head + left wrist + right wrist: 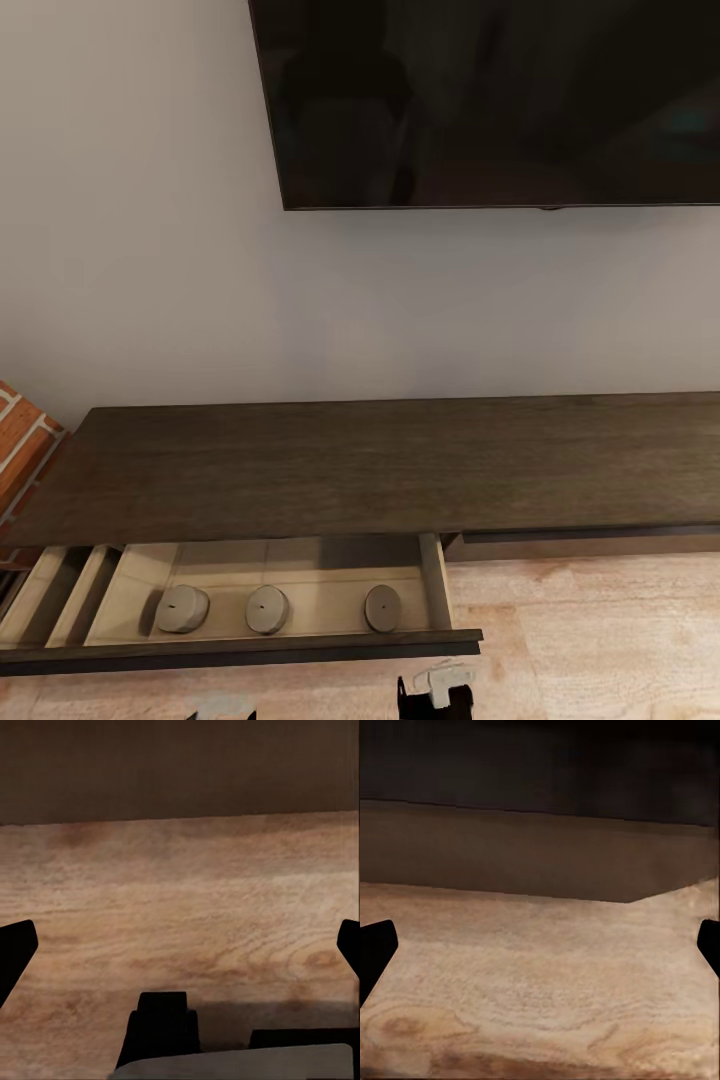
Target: Place each of the two pumpkins and all three candles from the living room inside a cabinet in the living room (use any cabinet), then make sure every cabinet is closed, and position the cauldron so it is next to a table in the living room.
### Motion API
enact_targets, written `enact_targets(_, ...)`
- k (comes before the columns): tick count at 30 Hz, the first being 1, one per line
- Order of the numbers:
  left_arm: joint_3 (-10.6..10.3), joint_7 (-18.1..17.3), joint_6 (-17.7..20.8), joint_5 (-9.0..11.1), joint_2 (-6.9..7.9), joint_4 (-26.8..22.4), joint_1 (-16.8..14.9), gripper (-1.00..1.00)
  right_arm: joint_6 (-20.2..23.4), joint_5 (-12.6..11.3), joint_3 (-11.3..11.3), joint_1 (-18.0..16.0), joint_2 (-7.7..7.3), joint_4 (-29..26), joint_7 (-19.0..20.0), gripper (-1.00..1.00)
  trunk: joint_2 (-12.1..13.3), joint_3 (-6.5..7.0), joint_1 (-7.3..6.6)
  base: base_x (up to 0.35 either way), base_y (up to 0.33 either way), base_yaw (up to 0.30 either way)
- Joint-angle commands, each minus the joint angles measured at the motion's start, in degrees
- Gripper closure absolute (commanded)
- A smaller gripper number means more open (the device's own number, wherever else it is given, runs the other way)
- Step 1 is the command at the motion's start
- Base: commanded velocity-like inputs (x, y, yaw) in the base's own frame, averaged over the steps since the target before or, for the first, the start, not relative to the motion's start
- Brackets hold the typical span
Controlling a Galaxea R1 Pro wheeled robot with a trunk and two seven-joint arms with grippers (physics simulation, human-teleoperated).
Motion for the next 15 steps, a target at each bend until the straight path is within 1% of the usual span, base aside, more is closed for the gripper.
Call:
enact_targets(1,0.15,0.49,-0.01,-0.16,-0.51,0.04,0.0,-1.0,-0.46,-2.02,0.22,0.0,0.04,0.07,-0.26,-1.0,0.0,0.0,0.0,0.0,0.0,0.0)
enact_targets(2,0.15,0.49,-0.01,-0.17,-0.81,0.07,0.01,-1.0,-0.73,-3.39,0.24,0.01,0.06,0.11,-0.36,-1.0,0.0,0.0,0.0,0.0,0.0,0.0)
enact_targets(3,0.15,0.5,-0.01,-0.17,-0.92,0.08,0.03,-1.0,-0.84,-3.91,0.23,0.02,0.06,0.12,-0.4,-1.0,0.0,0.0,0.0,0.0,0.0,0.0)
enact_targets(4,0.18,0.5,-0.01,-0.15,-1.11,0.13,0.03,-1.0,-1.06,-4.91,0.2,0.03,0.07,0.19,-0.47,-1.0,0.0,0.0,0.0,0.0,0.0,0.0)
enact_targets(6,0.26,0.54,-0.01,-0.01,-1.27,0.19,0.01,-1.0,-1.22,-5.62,0.21,0.08,0.07,0.2,-0.51,-1.0,0.0,0.0,0.0,0.0,0.0,0.0)
enact_targets(15,0.32,0.65,-0.07,0.09,-1.42,0.0,0.0,-1.0,-1.27,-6.04,0.26,0.1,0.07,0.18,-0.84,-1.0,0.0,0.0,0.0,0.0,0.0,0.0)
